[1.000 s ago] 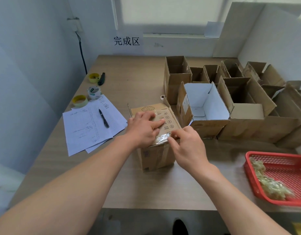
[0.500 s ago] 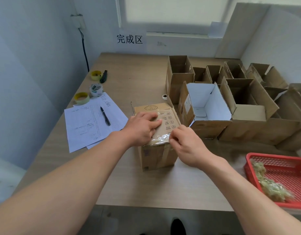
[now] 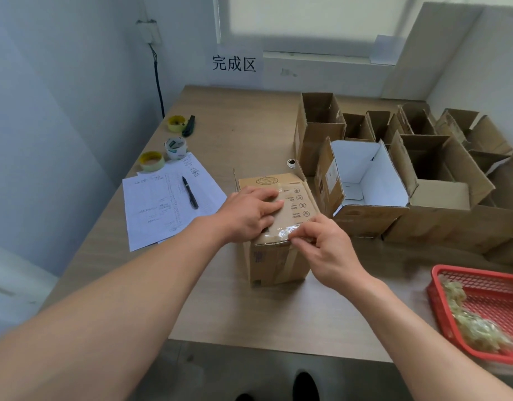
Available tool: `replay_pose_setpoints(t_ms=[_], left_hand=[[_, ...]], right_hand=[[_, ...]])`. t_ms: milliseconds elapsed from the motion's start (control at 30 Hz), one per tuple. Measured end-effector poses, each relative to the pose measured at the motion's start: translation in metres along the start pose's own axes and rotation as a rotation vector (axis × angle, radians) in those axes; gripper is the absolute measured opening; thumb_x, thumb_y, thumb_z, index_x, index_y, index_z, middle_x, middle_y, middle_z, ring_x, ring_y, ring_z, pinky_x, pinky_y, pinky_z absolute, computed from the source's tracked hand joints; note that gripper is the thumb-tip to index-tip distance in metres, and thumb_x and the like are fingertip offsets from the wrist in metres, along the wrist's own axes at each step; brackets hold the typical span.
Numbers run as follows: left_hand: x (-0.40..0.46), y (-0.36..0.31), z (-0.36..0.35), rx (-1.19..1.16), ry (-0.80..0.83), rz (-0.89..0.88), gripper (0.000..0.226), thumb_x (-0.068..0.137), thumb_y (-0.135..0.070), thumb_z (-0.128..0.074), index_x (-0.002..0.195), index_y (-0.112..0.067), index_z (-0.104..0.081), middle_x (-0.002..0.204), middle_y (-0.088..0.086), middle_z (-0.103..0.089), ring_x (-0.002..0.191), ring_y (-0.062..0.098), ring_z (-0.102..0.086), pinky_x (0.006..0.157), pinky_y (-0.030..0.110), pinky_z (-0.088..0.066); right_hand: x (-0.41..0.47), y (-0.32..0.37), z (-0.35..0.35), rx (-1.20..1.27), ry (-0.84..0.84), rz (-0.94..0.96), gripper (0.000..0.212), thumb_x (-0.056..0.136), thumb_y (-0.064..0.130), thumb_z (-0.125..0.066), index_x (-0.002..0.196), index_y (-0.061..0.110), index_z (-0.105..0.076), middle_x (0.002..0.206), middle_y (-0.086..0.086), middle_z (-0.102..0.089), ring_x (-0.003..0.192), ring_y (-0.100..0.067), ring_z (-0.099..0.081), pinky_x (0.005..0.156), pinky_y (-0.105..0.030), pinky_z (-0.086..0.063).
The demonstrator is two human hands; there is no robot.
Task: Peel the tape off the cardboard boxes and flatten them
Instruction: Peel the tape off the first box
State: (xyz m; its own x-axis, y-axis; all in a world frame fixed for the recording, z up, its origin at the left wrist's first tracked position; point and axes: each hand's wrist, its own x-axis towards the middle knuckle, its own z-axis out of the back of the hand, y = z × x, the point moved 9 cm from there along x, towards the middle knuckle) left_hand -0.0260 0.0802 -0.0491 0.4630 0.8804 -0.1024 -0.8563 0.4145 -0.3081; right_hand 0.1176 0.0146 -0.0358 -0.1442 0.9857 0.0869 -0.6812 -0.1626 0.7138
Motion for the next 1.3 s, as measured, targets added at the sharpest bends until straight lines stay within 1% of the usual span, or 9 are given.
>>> replay_pose_setpoints(t_ms=[167,233,400,600,767,900,967,1100,1300], left_hand=[[0.0,-0.002,0.0,-0.041,-0.005,-0.002,0.044,0.103,-0.036,-0.048,0.147,-0.038,-0.044,0.161,-0.014,-0.027,0.146,0.016,-0.018,0.117,0.039,-0.017],[-0.001,0.0,0.003,-0.109,0.007,-0.003,0.043,0.102,-0.029,-0.052,0.145,-0.032,-0.049,0.161,-0.012,-0.028,0.147,0.017,-0.019,0.12,0.04,-0.015],[-0.012,0.027,0.017,-0.177,-0.031,0.077,0.049,0.095,-0.035,-0.065,0.142,-0.03,-0.054,0.163,-0.007,-0.023,0.151,0.016,-0.012,0.122,0.036,-0.014],[-0.018,0.042,0.009,-0.383,-0.012,0.146,0.048,0.094,-0.036,-0.066,0.141,-0.035,-0.054,0.164,-0.01,-0.021,0.15,0.013,-0.016,0.123,0.031,-0.012],[-0.01,0.041,0.003,-0.301,0.036,0.145,0.049,0.097,-0.042,-0.06,0.144,-0.041,-0.047,0.165,-0.009,-0.015,0.151,0.015,-0.009,0.123,0.043,-0.011],[-0.001,0.035,-0.001,-0.264,0.061,0.113,0.051,0.098,-0.045,-0.057,0.146,-0.041,-0.044,0.166,-0.008,-0.012,0.151,0.015,-0.006,0.123,0.046,-0.01],[0.003,0.034,-0.001,-0.27,0.066,0.097,0.051,0.098,-0.044,-0.058,0.146,-0.041,-0.044,0.166,-0.008,-0.012,0.151,0.014,-0.005,0.123,0.047,-0.011],[0.006,0.034,-0.001,-0.3,0.074,0.093,0.05,0.097,-0.044,-0.058,0.146,-0.039,-0.045,0.166,-0.008,-0.013,0.151,0.015,-0.006,0.123,0.047,-0.012],[0.009,0.035,-0.002,-0.295,0.085,0.079,0.05,0.097,-0.044,-0.058,0.146,-0.041,-0.045,0.166,-0.008,-0.012,0.151,0.015,-0.007,0.123,0.046,-0.011]], right_hand=[[-0.007,0.004,-0.005,0.223,0.133,-0.051,0.022,0.081,0.011,-0.076,0.071,0.03,-0.071,0.093,0.01,-0.06,0.103,-0.014,-0.052,0.091,-0.036,-0.046],[-0.006,0.005,0.003,0.219,0.058,-0.077,0.013,0.077,0.019,-0.08,0.082,0.029,-0.073,0.088,0.009,-0.064,0.091,-0.014,-0.059,0.086,-0.042,-0.052],[-0.01,0.022,0.001,-0.101,-0.07,0.037,0.053,0.075,0.038,-0.081,0.125,0.031,-0.065,0.08,0.016,-0.062,0.084,-0.015,-0.058,0.075,-0.035,-0.051],[-0.005,0.048,-0.008,-0.22,-0.199,0.187,0.029,0.07,0.027,-0.087,0.069,0.017,-0.06,0.119,-0.003,-0.064,0.113,-0.027,-0.054,0.087,-0.034,-0.046],[-0.003,0.049,-0.021,0.094,-0.075,0.131,0.043,0.077,0.001,-0.076,0.059,0.023,-0.043,0.079,0.005,-0.074,0.077,-0.009,-0.067,0.071,-0.035,-0.053],[0.002,0.033,-0.017,0.393,-0.06,-0.019,0.03,0.078,-0.01,-0.07,0.068,0.01,-0.05,0.072,-0.004,-0.071,0.07,-0.014,-0.065,0.066,-0.033,-0.051],[0.006,0.036,-0.015,0.297,-0.051,-0.043,0.026,0.08,-0.001,-0.071,0.089,0.018,-0.057,0.073,0.001,-0.069,0.07,-0.017,-0.062,0.068,-0.036,-0.053],[0.008,0.062,-0.03,-0.103,-0.029,0.142,0.054,0.077,0.013,-0.076,0.127,0.026,-0.059,0.081,0.009,-0.054,0.076,-0.016,-0.056,0.07,-0.032,-0.046],[-0.001,0.074,-0.034,-0.32,-0.09,0.386,0.014,0.072,-0.005,-0.078,0.083,0.002,-0.074,0.082,-0.015,-0.053,0.07,-0.032,-0.052,0.054,-0.037,-0.048]])
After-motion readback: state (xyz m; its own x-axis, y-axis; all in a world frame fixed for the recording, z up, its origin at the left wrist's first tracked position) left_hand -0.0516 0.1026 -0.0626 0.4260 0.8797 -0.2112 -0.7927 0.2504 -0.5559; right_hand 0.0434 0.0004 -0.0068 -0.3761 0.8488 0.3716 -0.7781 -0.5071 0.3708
